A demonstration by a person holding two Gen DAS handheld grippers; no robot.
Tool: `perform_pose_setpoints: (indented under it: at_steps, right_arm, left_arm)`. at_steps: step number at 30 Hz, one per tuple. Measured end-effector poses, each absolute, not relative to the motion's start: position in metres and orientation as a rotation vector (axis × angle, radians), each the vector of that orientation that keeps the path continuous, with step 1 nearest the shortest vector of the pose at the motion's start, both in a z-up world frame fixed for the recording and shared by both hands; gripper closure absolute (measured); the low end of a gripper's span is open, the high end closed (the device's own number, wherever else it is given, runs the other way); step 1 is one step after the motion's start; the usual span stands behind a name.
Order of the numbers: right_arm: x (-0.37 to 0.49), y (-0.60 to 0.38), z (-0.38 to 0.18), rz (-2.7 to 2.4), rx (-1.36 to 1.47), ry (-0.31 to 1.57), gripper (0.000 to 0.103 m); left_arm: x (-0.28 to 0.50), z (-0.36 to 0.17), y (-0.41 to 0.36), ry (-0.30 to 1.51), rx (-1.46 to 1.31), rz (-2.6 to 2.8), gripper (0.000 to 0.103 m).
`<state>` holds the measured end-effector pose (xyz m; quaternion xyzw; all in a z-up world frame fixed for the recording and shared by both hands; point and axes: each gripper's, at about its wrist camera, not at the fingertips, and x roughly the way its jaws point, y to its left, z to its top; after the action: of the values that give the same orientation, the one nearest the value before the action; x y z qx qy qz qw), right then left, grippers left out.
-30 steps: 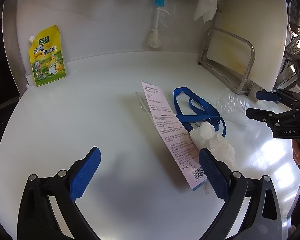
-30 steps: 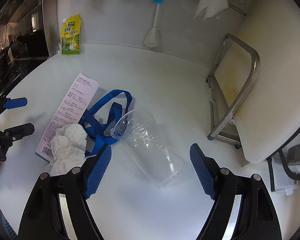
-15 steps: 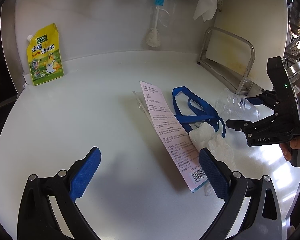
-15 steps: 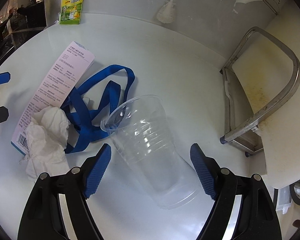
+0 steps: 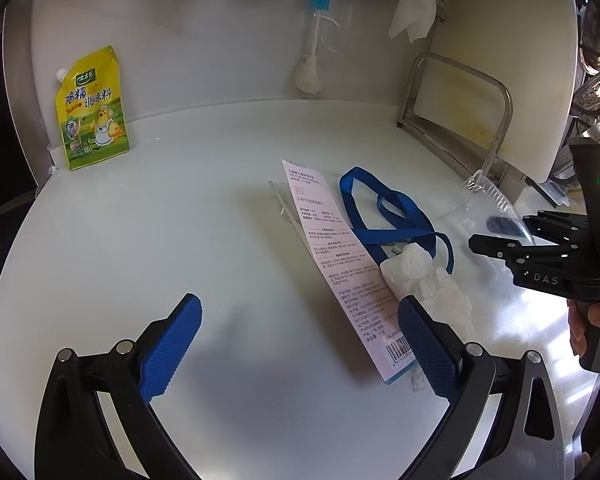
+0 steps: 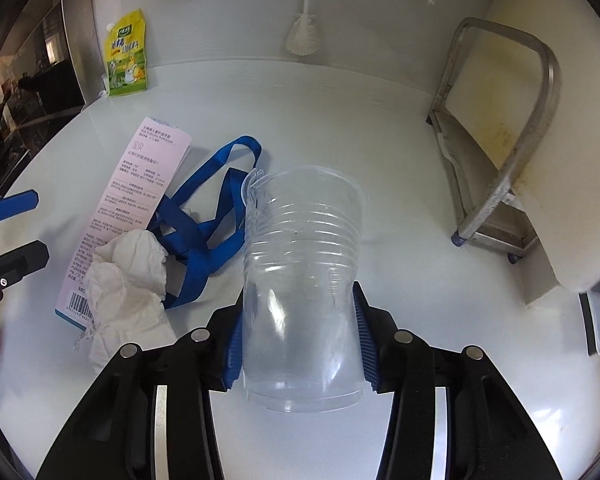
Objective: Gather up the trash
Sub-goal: 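Lift the cup with the right tool while the left tool grasps the receipt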
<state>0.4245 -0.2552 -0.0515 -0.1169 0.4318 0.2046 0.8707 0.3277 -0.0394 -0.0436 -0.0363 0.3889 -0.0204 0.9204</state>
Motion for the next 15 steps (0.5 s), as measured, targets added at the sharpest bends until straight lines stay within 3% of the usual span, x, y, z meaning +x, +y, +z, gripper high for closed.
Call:
perform_pose_setpoints:
  at_steps: [15]
  right_arm:
    - [0.331, -0.299, -0.017, 0.172, 0.103, 0.753, 0.058]
  left_arm:
    - [0.329, -0.035, -0.061, 0.792, -0.011, -0.038, 0.007]
